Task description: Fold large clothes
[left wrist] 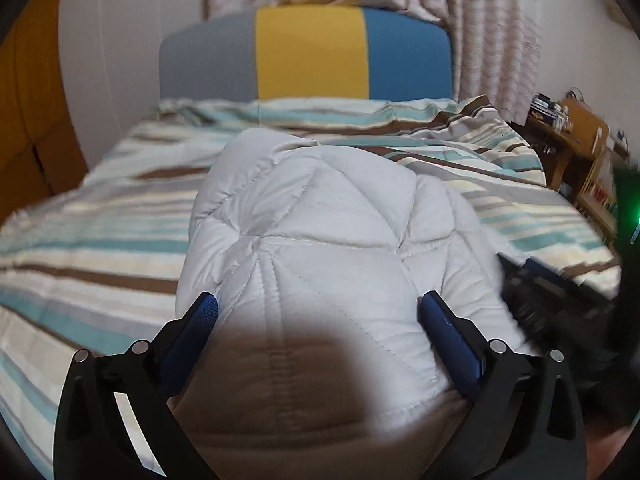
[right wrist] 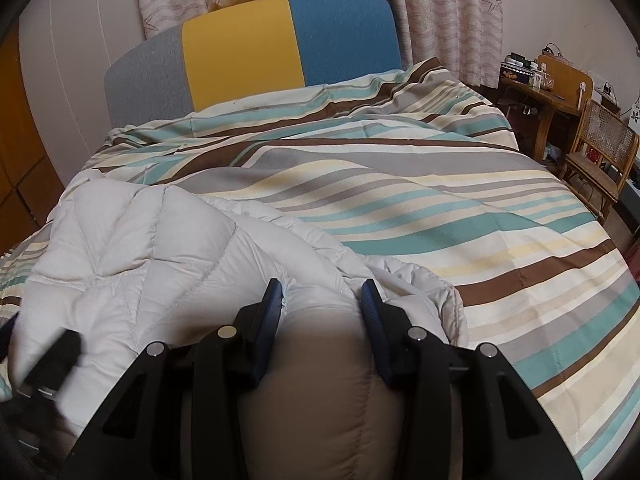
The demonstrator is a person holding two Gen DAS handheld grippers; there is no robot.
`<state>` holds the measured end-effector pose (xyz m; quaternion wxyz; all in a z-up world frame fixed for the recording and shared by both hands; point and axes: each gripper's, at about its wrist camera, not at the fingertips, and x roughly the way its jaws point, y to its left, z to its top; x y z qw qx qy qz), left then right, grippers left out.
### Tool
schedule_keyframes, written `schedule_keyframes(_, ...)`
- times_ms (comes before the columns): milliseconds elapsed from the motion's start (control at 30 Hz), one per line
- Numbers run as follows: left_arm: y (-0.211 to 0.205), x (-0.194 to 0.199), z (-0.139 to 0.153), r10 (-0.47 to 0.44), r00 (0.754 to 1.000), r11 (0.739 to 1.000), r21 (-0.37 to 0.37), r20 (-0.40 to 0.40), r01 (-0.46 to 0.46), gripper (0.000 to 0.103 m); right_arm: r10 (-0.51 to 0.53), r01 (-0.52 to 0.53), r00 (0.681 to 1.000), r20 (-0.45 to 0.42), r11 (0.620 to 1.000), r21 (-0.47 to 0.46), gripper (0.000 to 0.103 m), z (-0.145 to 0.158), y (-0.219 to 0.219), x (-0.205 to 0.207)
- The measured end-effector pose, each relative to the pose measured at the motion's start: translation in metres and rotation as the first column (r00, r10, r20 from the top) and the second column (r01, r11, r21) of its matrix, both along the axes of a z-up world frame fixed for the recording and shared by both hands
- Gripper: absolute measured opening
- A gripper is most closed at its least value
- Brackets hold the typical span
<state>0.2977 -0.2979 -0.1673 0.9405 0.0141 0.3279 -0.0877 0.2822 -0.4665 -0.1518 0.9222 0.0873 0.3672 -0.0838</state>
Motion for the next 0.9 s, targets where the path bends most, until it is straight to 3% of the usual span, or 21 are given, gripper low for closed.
schedule_keyframes(133, -0.001, 0.005, -0.012, -0.007, 0.999, 1.000, 0.005, 0.036, 0.007, 0.100, -0.011, 0.011, 1.000, 0.015, 1.000, -0.012, 0.041, 0.002, 0.002, -0.003)
schedule_keyframes(333, 0.000, 0.004, -0.015, -0.022, 0.999, 1.000, -0.008, 0.047, 0.023, 0.100, -0.003, 0.000, 0.993, 0.118, 1.000, 0.026, 0.046, 0.021, 0.003, -0.042)
schedule_keyframes(467, 0.002, 0.002, -0.014, -0.020, 0.998, 1.000, -0.020, 0.052, 0.021, 0.100, 0.032, -0.039, 0.984, 0.178, 0.999, 0.037, 0.057, 0.030, 0.009, -0.077)
schedule_keyframes(600, 0.001, -0.002, -0.014, -0.031, 0.997, 0.999, -0.013, 0.068, 0.032, 0.100, 0.019, -0.018, 0.986, 0.168, 1.000, -0.006, 0.057, 0.012, 0.013, -0.088)
schedule_keyframes(767, -0.004, 0.009, -0.019, -0.041, 0.999, 0.999, -0.001, 0.027, 0.041, 0.100, 0.007, -0.011, 0.993, 0.115, 0.999, 0.037, 0.057, 0.000, 0.004, -0.069)
schedule_keyframes(900, -0.001, 0.006, -0.015, -0.052, 0.998, 0.998, -0.017, 0.022, 0.053, 0.100, 0.009, -0.015, 0.992, 0.128, 0.999, 0.042, 0.057, 0.001, 0.002, -0.073)
